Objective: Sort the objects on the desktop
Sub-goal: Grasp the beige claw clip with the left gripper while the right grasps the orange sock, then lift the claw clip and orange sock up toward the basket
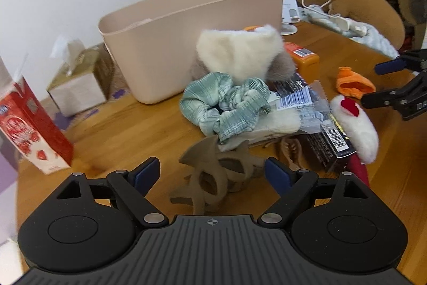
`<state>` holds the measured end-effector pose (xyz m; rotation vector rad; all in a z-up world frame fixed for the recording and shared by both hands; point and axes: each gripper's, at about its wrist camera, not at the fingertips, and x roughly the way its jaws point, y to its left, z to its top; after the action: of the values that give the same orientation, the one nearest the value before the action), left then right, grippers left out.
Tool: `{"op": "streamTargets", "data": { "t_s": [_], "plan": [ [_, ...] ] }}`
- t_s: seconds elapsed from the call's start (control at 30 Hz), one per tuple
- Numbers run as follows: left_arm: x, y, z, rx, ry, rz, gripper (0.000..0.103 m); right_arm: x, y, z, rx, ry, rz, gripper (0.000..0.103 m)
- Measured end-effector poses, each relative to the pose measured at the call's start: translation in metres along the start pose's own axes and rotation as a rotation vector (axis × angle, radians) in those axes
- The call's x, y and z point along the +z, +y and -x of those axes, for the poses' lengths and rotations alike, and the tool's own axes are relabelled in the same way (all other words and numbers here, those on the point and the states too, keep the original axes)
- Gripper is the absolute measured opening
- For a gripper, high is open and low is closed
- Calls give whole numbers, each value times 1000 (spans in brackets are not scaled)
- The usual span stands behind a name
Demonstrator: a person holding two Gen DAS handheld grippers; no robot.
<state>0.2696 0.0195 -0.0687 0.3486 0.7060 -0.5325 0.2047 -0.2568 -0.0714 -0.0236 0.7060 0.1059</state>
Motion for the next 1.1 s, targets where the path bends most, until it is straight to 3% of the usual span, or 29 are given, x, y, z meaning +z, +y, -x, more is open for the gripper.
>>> {"op": "streamTargets", "data": {
  "t_s": [0.17, 0.53, 0.63, 0.8, 0.87, 1.1],
  "plan": [
    [-5, 6, -12, -53, 37, 27, 87, 0, 2, -6, 9, 1, 1, 99],
    [-8, 0, -22, -64, 41, 34, 84, -1, 3, -16, 12, 15, -9, 79],
    [-7, 1, -21, -66, 39, 48, 78, -1, 4, -15, 7, 9, -6, 66],
    [-8, 0, -20, -57, 32, 54, 78, -1, 0, -11, 15, -1, -32, 26],
    [-9, 2, -19, -60, 28, 72, 77, -2, -2, -9, 25, -5, -53, 18],
    [-10, 4, -6, -51, 3, 106, 77, -3, -4, 4, 37, -40, -81, 14]
  ]
}}
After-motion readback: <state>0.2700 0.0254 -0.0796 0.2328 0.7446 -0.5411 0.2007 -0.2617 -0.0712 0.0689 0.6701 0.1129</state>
